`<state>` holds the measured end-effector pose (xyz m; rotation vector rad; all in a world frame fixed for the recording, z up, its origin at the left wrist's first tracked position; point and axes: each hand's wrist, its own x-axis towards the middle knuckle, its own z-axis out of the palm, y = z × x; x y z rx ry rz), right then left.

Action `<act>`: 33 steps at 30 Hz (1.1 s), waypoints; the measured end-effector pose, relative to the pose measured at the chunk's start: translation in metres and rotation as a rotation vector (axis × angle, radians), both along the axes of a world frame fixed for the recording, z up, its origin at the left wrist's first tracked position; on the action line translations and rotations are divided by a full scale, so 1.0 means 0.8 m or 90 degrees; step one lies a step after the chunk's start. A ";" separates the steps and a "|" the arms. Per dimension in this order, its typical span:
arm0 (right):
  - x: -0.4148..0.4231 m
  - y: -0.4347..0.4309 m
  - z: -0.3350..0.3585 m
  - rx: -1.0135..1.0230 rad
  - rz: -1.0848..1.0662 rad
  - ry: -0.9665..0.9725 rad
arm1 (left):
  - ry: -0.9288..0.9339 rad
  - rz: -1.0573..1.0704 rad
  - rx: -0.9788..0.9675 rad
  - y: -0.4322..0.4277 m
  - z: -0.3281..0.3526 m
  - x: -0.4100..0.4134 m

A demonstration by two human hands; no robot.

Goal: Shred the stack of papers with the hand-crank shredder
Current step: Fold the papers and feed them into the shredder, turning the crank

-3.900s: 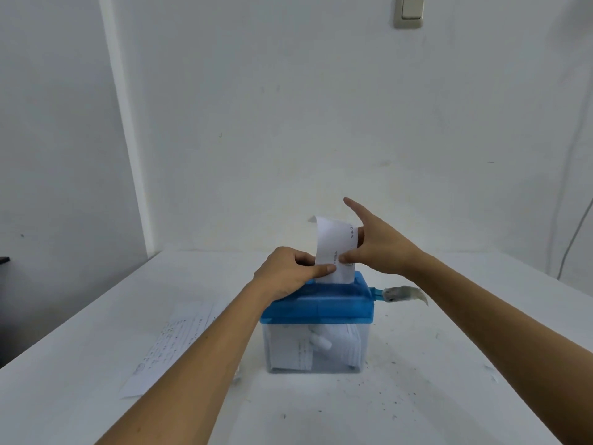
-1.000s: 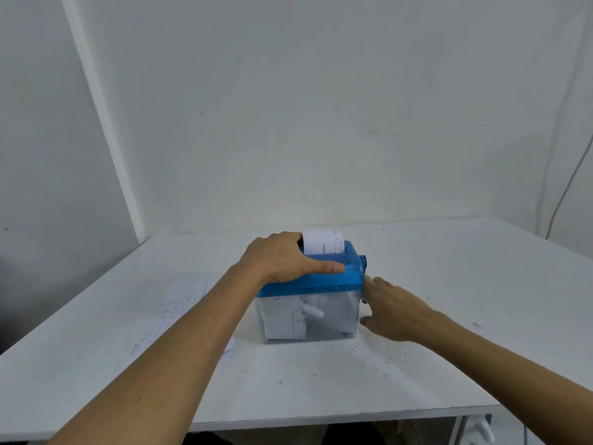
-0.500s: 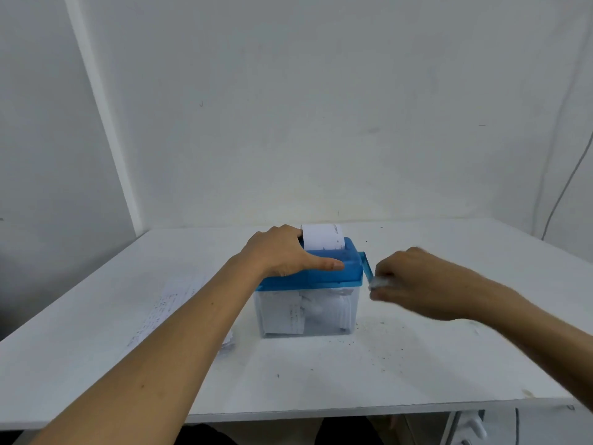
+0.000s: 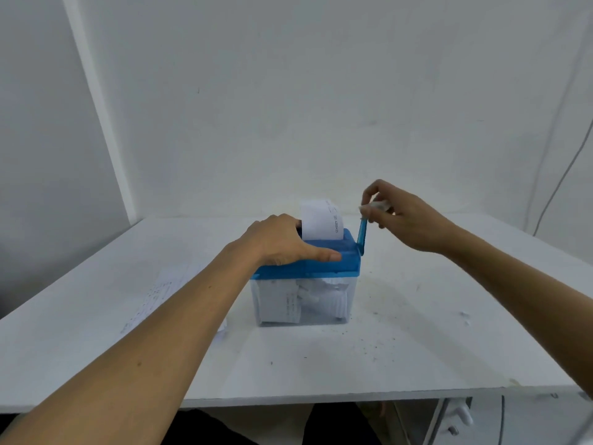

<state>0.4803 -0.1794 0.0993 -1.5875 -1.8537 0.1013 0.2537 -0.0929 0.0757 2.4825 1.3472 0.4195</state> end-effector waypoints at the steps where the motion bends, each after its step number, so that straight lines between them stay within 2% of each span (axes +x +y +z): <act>1: 0.000 0.010 -0.005 0.011 -0.005 0.008 | 0.002 -0.002 -0.002 0.000 0.000 0.001; 4: -0.009 0.039 -0.021 0.044 -0.014 0.038 | 0.001 -0.009 -0.005 -0.001 0.002 0.001; 7: -0.014 0.061 -0.043 0.033 -0.029 0.149 | 0.003 -0.010 0.003 -0.002 0.002 0.002; 9: -0.016 0.071 -0.056 0.007 -0.040 0.180 | 0.003 -0.014 0.012 -0.003 0.002 0.002; 14: -0.018 0.079 -0.076 0.013 -0.044 0.269 | 0.059 -0.041 0.069 -0.012 0.000 0.001; 20: -0.022 0.076 -0.123 -0.101 -0.104 0.213 | 0.088 -0.044 0.096 -0.019 -0.002 0.002; 23: -0.030 0.059 -0.146 -0.153 -0.125 0.286 | 0.075 -0.017 0.101 -0.019 -0.001 0.003; 26: -0.039 0.030 -0.151 -0.178 -0.154 0.277 | 0.069 -0.010 0.093 -0.019 -0.002 0.003; 28: -0.045 0.011 -0.143 -0.209 -0.169 0.233 | 0.065 -0.007 0.085 -0.020 -0.003 0.002; 31: -0.052 -0.011 -0.122 -0.312 -0.165 0.086 | 0.062 -0.012 0.079 -0.021 0.000 0.002; 33: -0.055 -0.026 -0.106 -0.351 -0.169 0.083 | 0.070 -0.012 0.076 -0.020 -0.002 0.003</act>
